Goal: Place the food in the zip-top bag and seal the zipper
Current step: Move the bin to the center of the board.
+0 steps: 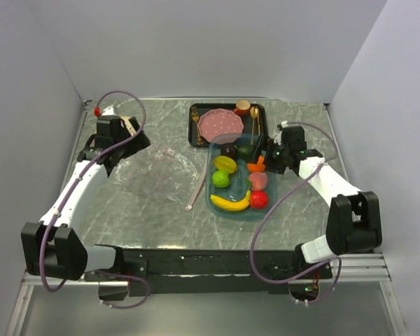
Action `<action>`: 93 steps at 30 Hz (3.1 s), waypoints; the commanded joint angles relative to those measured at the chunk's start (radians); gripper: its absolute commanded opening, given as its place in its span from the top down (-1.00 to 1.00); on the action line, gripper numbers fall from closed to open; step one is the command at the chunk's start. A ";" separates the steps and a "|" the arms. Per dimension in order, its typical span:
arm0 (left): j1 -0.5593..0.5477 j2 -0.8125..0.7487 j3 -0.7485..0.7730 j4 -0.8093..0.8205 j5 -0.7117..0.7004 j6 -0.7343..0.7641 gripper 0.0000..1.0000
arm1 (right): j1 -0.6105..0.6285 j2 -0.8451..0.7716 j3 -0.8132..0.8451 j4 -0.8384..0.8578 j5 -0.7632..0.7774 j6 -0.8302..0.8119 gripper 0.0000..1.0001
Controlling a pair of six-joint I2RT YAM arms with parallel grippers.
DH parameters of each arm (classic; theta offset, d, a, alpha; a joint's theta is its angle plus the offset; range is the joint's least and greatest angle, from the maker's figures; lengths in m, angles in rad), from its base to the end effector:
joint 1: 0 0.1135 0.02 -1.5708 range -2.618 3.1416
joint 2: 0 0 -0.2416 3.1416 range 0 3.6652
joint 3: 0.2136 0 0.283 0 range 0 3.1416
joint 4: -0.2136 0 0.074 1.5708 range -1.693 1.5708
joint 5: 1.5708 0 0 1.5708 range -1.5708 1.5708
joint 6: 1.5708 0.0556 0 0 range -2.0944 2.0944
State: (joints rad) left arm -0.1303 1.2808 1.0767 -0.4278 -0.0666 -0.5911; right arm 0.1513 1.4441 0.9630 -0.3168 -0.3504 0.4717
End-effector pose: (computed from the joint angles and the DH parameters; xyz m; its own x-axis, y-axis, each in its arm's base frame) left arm 0.3360 -0.0403 0.2712 -0.5289 -0.4915 -0.6919 -0.2629 0.8700 -0.4170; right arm 0.3437 0.0717 0.1880 -0.8024 0.3094 -0.5103 -0.0156 0.8440 0.5362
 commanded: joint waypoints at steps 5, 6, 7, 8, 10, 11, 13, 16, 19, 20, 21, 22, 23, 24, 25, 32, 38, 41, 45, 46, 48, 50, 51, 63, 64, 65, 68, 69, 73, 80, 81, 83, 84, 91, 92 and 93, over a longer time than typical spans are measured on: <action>0.003 -0.070 -0.004 0.031 0.021 0.033 -0.99 | -0.025 0.079 0.000 -0.057 0.065 -0.013 -1.00; 0.003 -0.072 -0.009 0.032 0.024 0.030 -0.99 | -0.032 0.088 0.008 -0.068 0.079 -0.022 -1.00; 0.001 -0.072 -0.011 0.037 0.028 0.030 -0.99 | -0.042 0.093 0.006 -0.076 0.120 -0.024 -1.00; 0.003 -0.074 -0.014 0.040 0.036 0.030 -0.99 | -0.053 0.091 0.000 -0.073 0.134 -0.021 -1.00; 0.003 -0.074 -0.018 0.044 0.044 0.025 -0.99 | -0.091 0.085 -0.012 -0.071 0.157 -0.019 -1.00; 0.003 -0.069 -0.017 0.043 0.045 0.025 -0.99 | -0.104 0.076 -0.012 -0.068 0.168 -0.018 -1.00; 0.003 -0.066 -0.012 0.041 0.045 0.024 -0.99 | -0.136 0.068 -0.014 -0.059 0.168 -0.019 -1.00; 0.001 -0.064 -0.015 0.049 0.050 0.020 -0.99 | -0.147 0.059 0.011 -0.060 0.166 -0.024 -1.00; 0.003 -0.061 -0.012 0.049 0.059 0.013 -0.99 | -0.147 0.042 0.036 -0.077 0.249 -0.012 -1.00; 0.003 -0.061 -0.014 0.050 0.059 0.013 -0.99 | -0.183 0.036 0.039 -0.076 0.261 -0.004 -1.00; 0.003 -0.061 -0.015 0.054 0.059 0.011 -0.99 | -0.193 0.035 0.037 -0.070 0.272 0.007 -1.00; 0.001 -0.061 -0.018 0.060 0.059 0.011 -0.99 | -0.203 0.035 0.042 -0.067 0.277 0.013 -1.00; 0.003 -0.063 -0.020 0.061 0.059 0.011 -0.99 | -0.214 0.036 0.045 -0.067 0.281 0.018 -1.00; 0.003 -0.063 -0.020 0.061 0.071 0.011 -0.99 | -0.237 0.039 0.055 -0.067 0.289 0.024 -1.00; 0.003 -0.061 -0.020 0.057 0.070 0.011 -0.99 | -0.248 0.041 0.062 -0.067 0.291 0.027 -1.00; 0.003 -0.069 -0.035 0.067 0.076 0.005 -0.99 | -0.263 0.003 0.112 -0.036 0.099 -0.045 -1.00; 0.001 -0.060 -0.020 0.070 0.099 0.005 -0.99 | -0.005 -0.096 0.147 -0.124 0.091 -0.062 -1.00; 0.001 -0.070 -0.011 0.058 0.103 0.028 -0.99 | 0.046 -0.174 0.064 -0.154 0.094 -0.039 -1.00; 0.001 -0.086 -0.021 0.066 0.111 0.037 -0.99 | 0.048 -0.223 0.008 -0.134 0.045 -0.062 -1.00; 0.001 -0.086 -0.023 0.076 0.122 0.036 -0.99 | 0.050 -0.188 0.019 -0.134 0.033 -0.068 -1.00; 0.001 -0.081 -0.027 0.081 0.129 0.031 -0.99 | 0.057 -0.131 0.075 -0.143 0.059 -0.062 -1.00; 0.001 -0.075 -0.020 0.070 0.137 0.021 -0.99 | 0.062 -0.036 0.152 -0.144 0.077 -0.071 -1.00; 0.001 -0.078 -0.021 0.070 0.139 0.019 -0.99 | 0.062 -0.004 0.178 -0.134 0.102 -0.068 -1.00; 0.001 -0.113 -0.043 0.061 0.116 0.028 -0.99 | 0.062 0.355 0.565 -0.221 0.238 -0.081 -1.00; 0.001 -0.107 -0.041 0.061 0.114 0.030 -0.99 | 0.062 0.378 0.588 -0.254 0.252 -0.077 -1.00; 0.001 -0.104 -0.038 0.060 0.111 0.033 -0.99 | 0.062 0.386 0.588 -0.258 0.255 -0.080 -1.00; 0.001 -0.092 -0.035 0.064 0.114 0.031 -0.99 | 0.062 0.377 0.556 -0.237 0.251 -0.077 -1.00; 0.001 -0.090 -0.035 0.066 0.120 0.031 -0.99 | 0.062 0.372 0.550 -0.238 0.255 -0.076 -1.00; 0.001 -0.078 -0.031 0.077 0.129 0.024 -0.99 | 0.060 0.395 0.555 -0.249 0.281 -0.074 -1.00; 0.001 -0.069 -0.041 0.089 0.149 0.022 -0.99 | 0.053 0.449 0.577 -0.213 0.281 -0.088 -1.00; 0.001 -0.069 -0.041 0.089 0.146 0.017 -0.99 | 0.050 0.452 0.571 -0.196 0.269 -0.088 -1.00; 0.001 -0.070 -0.046 0.092 0.136 -0.010 -0.99 | 0.039 0.446 0.534 -0.102 0.229 -0.087 -1.00; 0.001 -0.075 -0.052 0.112 0.142 -0.015 -0.99 | 0.036 0.441 0.525 -0.079 0.232 -0.082 -1.00; 0.001 -0.063 -0.061 0.132 0.198 -0.019 -0.99 | 0.010 0.536 0.646 -0.088 0.199 -0.103 -1.00; 0.001 -0.061 -0.060 0.129 0.200 -0.018 -0.99 | 0.004 0.548 0.663 -0.099 0.180 -0.105 -1.00; 0.001 -0.058 -0.060 0.127 0.199 -0.015 -0.99 | 0.004 0.573 0.680 -0.108 0.176 -0.111 -1.00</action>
State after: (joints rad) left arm -0.1303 1.2114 1.0100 -0.3378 0.0959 -0.6041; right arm 0.1684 1.9560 1.5547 -0.4343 -0.1425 0.3878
